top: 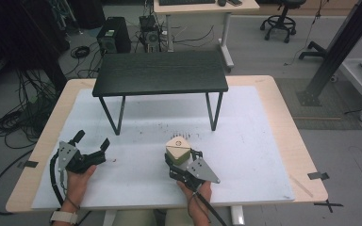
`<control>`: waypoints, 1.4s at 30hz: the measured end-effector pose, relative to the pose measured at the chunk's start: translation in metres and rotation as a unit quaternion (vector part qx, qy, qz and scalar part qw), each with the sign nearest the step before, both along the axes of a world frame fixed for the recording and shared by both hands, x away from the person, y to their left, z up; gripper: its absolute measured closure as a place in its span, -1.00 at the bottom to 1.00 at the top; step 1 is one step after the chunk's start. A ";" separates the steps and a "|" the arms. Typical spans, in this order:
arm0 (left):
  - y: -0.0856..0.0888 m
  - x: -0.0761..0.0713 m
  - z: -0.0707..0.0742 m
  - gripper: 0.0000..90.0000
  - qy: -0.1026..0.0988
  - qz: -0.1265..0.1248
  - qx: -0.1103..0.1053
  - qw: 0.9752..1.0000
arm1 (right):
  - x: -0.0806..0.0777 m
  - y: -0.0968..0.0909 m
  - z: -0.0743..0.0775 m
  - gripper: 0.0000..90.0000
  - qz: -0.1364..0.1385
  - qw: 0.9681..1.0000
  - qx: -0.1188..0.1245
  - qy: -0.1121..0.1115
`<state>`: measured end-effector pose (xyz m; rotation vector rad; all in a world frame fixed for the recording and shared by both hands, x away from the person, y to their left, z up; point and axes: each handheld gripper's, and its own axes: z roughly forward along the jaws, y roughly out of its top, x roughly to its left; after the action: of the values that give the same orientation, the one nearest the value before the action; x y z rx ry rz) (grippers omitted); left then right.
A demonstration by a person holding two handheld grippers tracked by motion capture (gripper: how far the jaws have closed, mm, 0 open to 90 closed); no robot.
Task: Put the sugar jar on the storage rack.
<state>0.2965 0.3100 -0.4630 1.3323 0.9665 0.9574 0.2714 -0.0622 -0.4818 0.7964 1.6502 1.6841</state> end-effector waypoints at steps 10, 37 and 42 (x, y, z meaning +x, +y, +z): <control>0.000 0.000 0.000 -1.00 0.000 0.000 0.000 1.000 | 0.000 0.000 0.000 -0.34 0.000 1.000 0.001 0.001; 0.000 0.000 0.000 -0.99 0.000 0.000 -0.001 1.000 | 0.002 -0.004 0.003 -0.34 0.019 1.000 0.013 0.018; 0.000 0.000 0.000 -1.00 0.000 0.000 -0.001 1.000 | 0.001 -0.005 0.009 -0.34 0.047 0.998 0.013 0.029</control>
<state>0.2967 0.3100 -0.4629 1.3306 0.9672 0.9558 0.2723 -0.0676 -0.4731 0.7984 1.7323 1.7653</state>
